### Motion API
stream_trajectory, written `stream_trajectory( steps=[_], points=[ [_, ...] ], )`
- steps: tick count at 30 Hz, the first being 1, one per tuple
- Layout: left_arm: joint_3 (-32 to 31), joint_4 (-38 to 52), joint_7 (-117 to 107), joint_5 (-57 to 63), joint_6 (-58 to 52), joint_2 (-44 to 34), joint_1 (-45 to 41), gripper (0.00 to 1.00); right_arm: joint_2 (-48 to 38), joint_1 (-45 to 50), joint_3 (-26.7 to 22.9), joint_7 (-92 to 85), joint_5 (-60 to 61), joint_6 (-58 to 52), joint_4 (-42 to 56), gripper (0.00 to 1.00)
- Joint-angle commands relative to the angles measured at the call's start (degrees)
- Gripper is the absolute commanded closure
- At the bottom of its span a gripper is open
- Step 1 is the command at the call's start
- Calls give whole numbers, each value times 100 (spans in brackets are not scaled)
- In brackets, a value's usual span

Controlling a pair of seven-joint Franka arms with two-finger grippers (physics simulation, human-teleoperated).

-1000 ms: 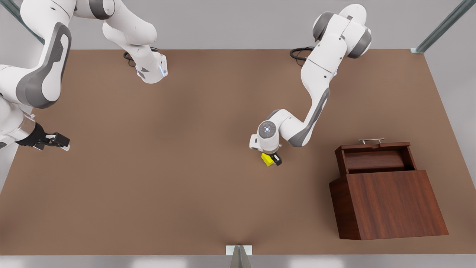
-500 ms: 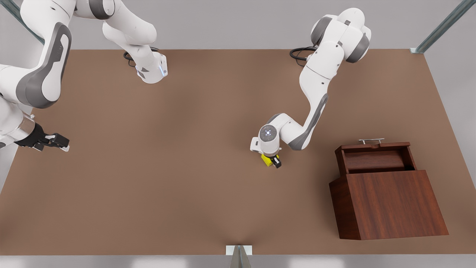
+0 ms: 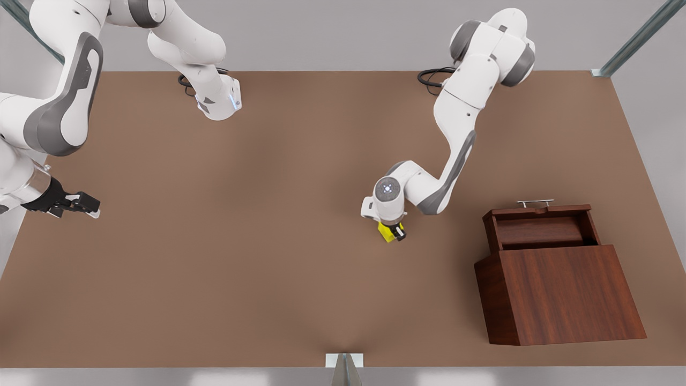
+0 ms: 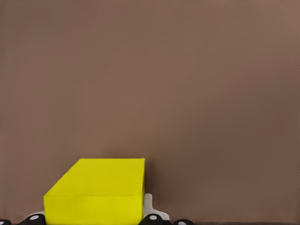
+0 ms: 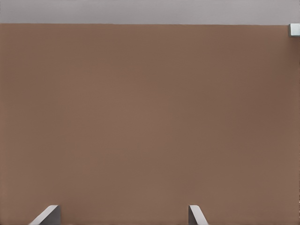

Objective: Open the drawer with left arm, place the square in the middle with right arm, and place the square in the drawer with left arm

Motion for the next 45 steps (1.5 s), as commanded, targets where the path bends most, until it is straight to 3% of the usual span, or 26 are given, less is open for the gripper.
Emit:
stream_trajectory(
  steps=[1,7,14,19,28,41,42,43,45],
  points=[
    [-1,-9,-10,-84,-42,-59,0,28,0,1,0,0,9,9,9,0],
    [148,-61,-19,-734,-1316,-1263,27,28,0,1,0,-9,0,9,0,0],
    [2020,-580,-28,-1710,-2239,-2362,0,27,0,1,9,0,0,9,9,0],
    [2908,-589,-19,-1701,-2292,-2336,-9,27,0,1,0,-9,0,9,0,0],
    [3620,-571,482,-1692,-2002,-2142,62,27,0,1,0,-9,0,9,0,0],
    [3814,-554,693,-1701,-1501,-1808,167,25,0,1,0,0,0,9,9,0],
    [3814,-554,693,-1710,-1501,-1773,167,24,0,1,0,-9,0,44,0,0],
    [3814,-554,693,-1701,-1501,-1764,167,0,0,1,0,0,0,44,0,0],
    [3814,-563,658,-1701,-1562,-1756,158,0,0,1,0,0,0,44,9,0]
  ],
)
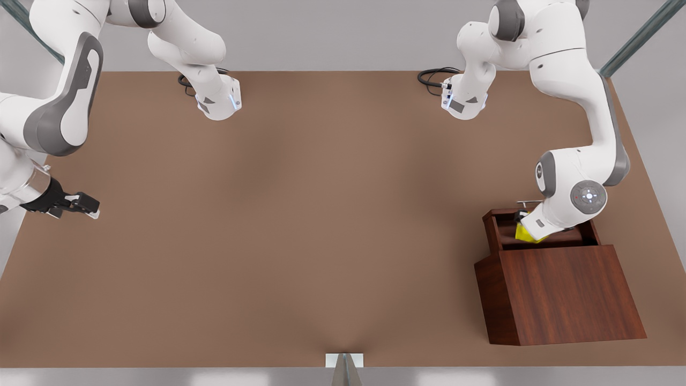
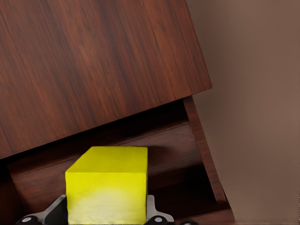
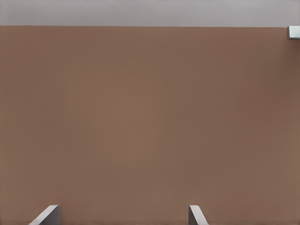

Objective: Open the drawer with left arm, place the square in the middle with right arm, and place the square in the drawer with left arm

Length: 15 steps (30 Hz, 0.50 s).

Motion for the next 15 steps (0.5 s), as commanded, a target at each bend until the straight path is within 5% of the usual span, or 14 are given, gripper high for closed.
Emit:
stream_trajectory(
  steps=[1,9,12,15],
  points=[
    [0,10,-6,-19,0,32,0,0,8,0,0,-8,0,0,0,0],
    [-412,1214,-340,-653,-730,-100,-96,0,0,0,0,-8,0,0,-8,0],
    [-2425,1258,-1473,104,-809,-794,1195,0,0,0,0,-8,0,0,-8,0],
    [-2873,1205,-1834,226,-800,-1032,1477,0,0,0,0,-9,0,0,-8,0]
  ],
)
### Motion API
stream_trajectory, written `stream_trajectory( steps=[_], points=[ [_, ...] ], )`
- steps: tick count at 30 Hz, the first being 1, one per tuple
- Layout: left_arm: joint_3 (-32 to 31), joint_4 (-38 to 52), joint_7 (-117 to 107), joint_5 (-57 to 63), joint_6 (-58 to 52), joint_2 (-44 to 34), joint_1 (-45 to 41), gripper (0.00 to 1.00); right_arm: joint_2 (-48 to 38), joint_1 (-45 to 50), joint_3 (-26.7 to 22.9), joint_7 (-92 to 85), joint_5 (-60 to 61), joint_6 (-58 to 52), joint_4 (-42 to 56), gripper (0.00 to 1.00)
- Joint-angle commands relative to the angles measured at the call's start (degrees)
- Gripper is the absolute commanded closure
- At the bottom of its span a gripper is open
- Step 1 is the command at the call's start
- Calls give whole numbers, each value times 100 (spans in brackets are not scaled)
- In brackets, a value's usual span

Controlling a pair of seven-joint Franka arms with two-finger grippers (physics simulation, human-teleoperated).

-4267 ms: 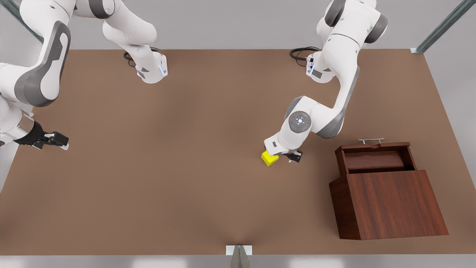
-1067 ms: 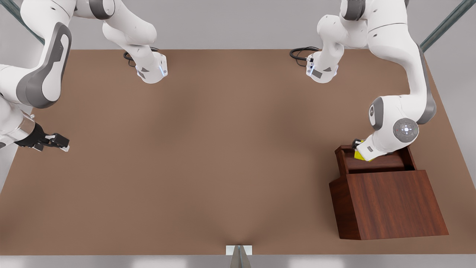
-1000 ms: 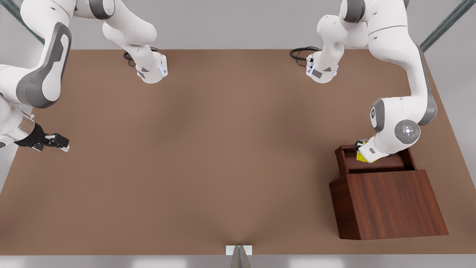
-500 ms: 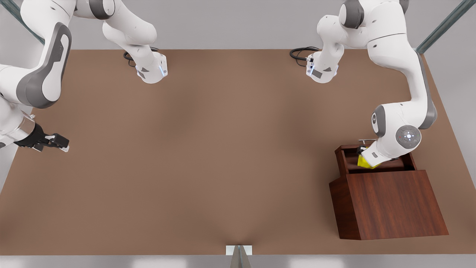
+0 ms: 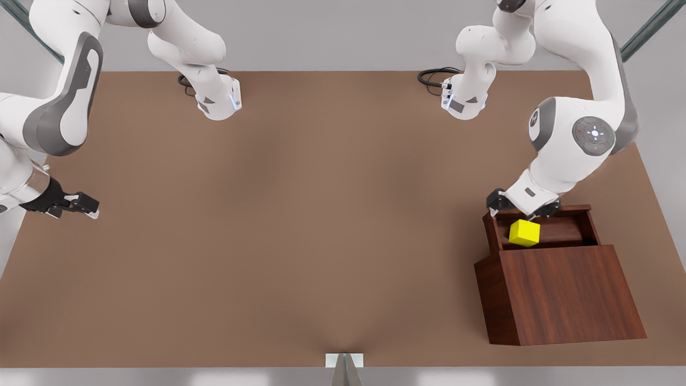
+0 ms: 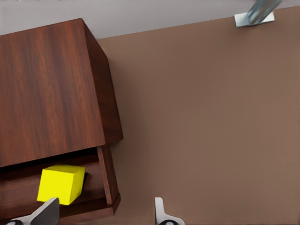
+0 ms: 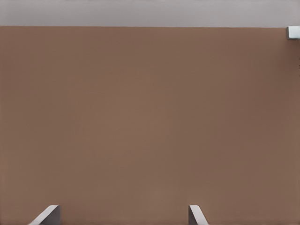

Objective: Open the drawer with left arm, place the square in the middle with right arm, and place the square in the drawer with left arm

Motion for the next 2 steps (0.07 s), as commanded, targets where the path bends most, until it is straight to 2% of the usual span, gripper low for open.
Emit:
stream_trajectory(
  steps=[1,2],
  points=[
    [-20,-3,-1,246,0,-8,42,0,0,2,0,0,0,0,1,0],
    [-29,-21,8,246,0,-25,43,0,0,2,0,9,0,9,0,0]
  ],
)
